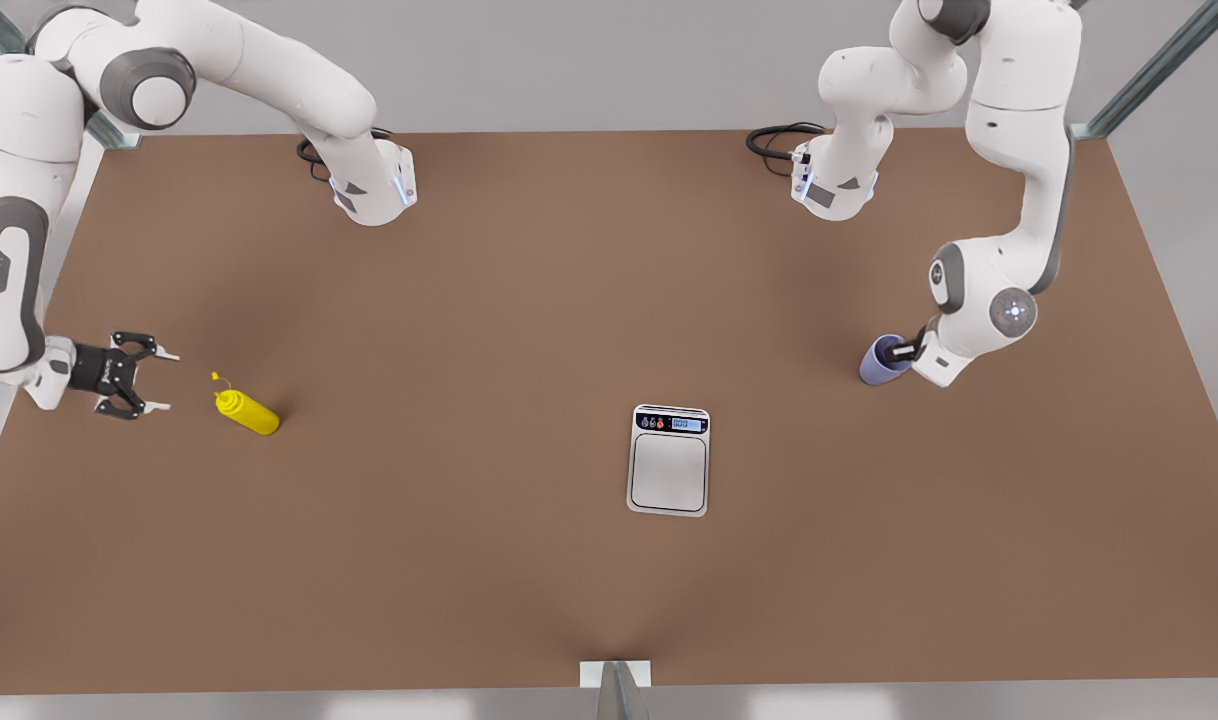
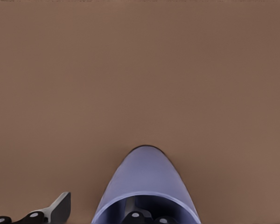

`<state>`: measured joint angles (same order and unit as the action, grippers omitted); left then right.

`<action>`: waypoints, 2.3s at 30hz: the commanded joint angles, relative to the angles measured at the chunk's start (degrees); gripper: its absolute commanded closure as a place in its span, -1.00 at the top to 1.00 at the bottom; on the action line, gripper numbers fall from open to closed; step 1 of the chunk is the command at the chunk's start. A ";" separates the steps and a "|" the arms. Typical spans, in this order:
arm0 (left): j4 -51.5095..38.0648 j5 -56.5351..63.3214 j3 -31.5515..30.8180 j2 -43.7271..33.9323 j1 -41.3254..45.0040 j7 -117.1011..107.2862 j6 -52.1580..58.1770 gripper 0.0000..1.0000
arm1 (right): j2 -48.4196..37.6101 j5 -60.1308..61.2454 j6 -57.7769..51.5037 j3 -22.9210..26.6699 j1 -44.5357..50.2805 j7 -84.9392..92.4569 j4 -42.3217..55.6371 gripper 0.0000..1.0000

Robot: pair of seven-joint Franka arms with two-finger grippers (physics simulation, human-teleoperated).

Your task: Move cup to the weight, pick up sauce bottle, pour sauce

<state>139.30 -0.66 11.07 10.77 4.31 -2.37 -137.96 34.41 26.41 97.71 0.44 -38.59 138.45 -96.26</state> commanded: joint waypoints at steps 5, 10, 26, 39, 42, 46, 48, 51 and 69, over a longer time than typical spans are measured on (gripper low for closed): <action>0.09 0.05 0.00 1.36 0.09 0.00 -1.00 -0.23 | 6.81 12.78 -1.74 0.00 -8.78 4.28 -1.64 1.00; 0.09 0.05 -0.08 0.83 0.09 0.00 -1.00 -0.57 | 8.04 22.10 -0.95 0.00 -11.60 3.84 -5.42 1.00; -0.52 -1.98 -1.32 -1.54 0.17 -0.36 -0.91 -0.57 | 8.66 33.35 4.94 -2.11 -5.89 7.09 -11.93 1.00; -19.59 -8.83 -12.83 5.75 2.81 -22.32 6.82 -0.57 | 9.19 35.64 5.29 -2.38 -1.58 7.09 -10.17 1.00; -22.84 -8.83 -13.27 8.39 6.59 -29.35 6.21 -0.57 | 9.10 35.64 5.21 -2.38 -1.58 7.01 -10.17 1.00; -29.09 -8.74 -17.31 12.43 8.96 -40.43 6.21 -0.57 | 9.10 35.64 4.94 -2.55 -0.88 7.01 -10.26 1.00; -31.37 -8.74 -17.31 13.84 11.16 -44.47 6.30 -0.57 | 9.10 35.64 5.03 -2.64 -0.61 7.01 -10.17 1.00; -35.94 -8.74 -17.40 17.18 13.18 -48.34 6.12 -0.57 | 9.10 35.73 5.03 -2.64 0.09 6.83 -10.17 0.84; -51.24 -8.13 -16.70 29.49 22.06 -64.69 3.48 -0.57 | 9.10 36.43 5.03 -2.90 1.76 6.83 -9.82 0.06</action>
<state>88.07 -7.43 -5.62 40.33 26.45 -67.19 -134.40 43.51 62.81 102.74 -2.46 -36.83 145.28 -106.00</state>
